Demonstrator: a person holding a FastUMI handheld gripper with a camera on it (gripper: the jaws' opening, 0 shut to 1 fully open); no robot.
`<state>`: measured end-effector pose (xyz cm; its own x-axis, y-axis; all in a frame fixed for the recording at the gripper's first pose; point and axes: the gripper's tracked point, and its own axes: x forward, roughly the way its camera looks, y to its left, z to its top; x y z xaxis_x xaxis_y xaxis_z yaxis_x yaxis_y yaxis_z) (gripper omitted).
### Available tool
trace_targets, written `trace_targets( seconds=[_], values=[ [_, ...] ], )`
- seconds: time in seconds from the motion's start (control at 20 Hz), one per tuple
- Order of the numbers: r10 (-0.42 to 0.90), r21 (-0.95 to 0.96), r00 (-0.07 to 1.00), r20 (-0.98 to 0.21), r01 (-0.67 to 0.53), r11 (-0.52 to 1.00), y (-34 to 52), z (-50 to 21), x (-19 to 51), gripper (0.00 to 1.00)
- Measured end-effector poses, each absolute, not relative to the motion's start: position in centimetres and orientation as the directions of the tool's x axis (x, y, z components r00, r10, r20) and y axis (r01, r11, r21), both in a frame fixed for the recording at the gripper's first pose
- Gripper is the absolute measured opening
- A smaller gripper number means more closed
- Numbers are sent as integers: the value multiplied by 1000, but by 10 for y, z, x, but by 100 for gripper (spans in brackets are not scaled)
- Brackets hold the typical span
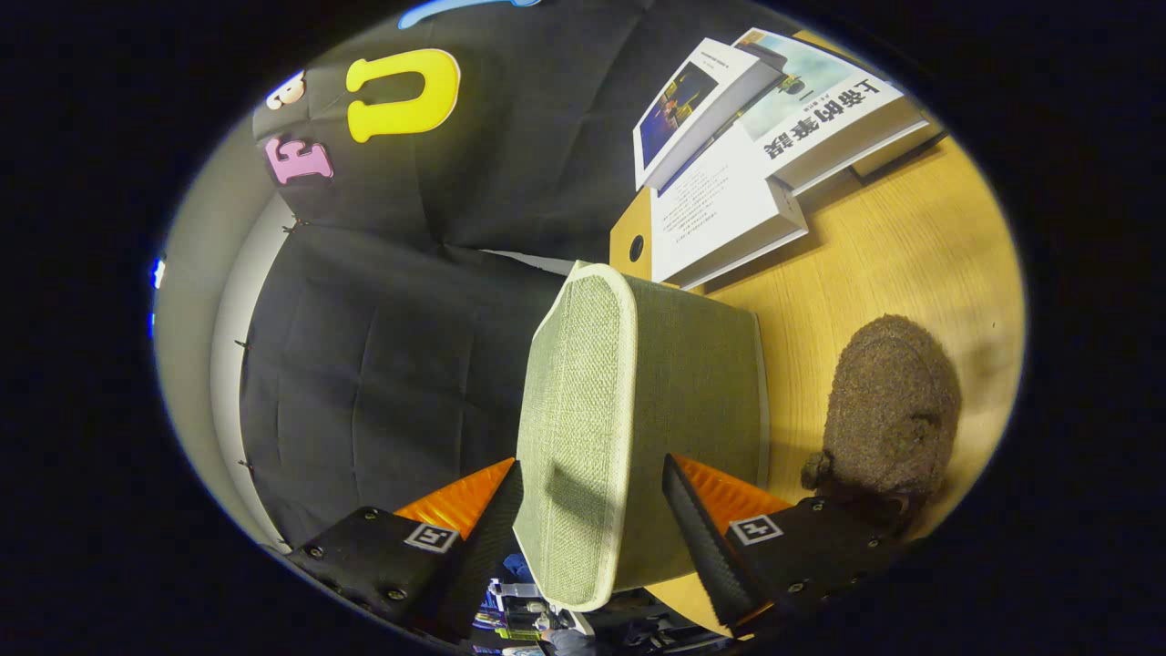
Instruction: Open the storage box then place both shoes into the box .Put the left shoe in first, then the right shoe, with the right side of both shoes facing outward in a uniform manner.
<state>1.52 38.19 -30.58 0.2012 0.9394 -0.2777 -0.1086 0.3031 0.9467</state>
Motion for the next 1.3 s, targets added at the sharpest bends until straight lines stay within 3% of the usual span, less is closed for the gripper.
trace_targets(
  seconds=[0.05,0.1,0.25,0.3,0.35,0.4,0.7,1.3],
  values=[
    [948,954,190,-256,-107,279,383,-302,15,75],
    [951,958,189,-243,-109,266,383,-297,13,73],
    [964,970,177,-197,-110,219,382,-280,12,27],
    [952,956,190,-241,-121,266,374,-284,20,27],
    [953,956,185,-241,-122,266,422,-300,4,16],
    [954,957,173,-245,-115,266,392,-285,12,6],
    [948,943,177,-266,-156,294,386,-248,12,3],
    [932,826,123,-340,-435,359,465,-150,6,6]
  ],
)
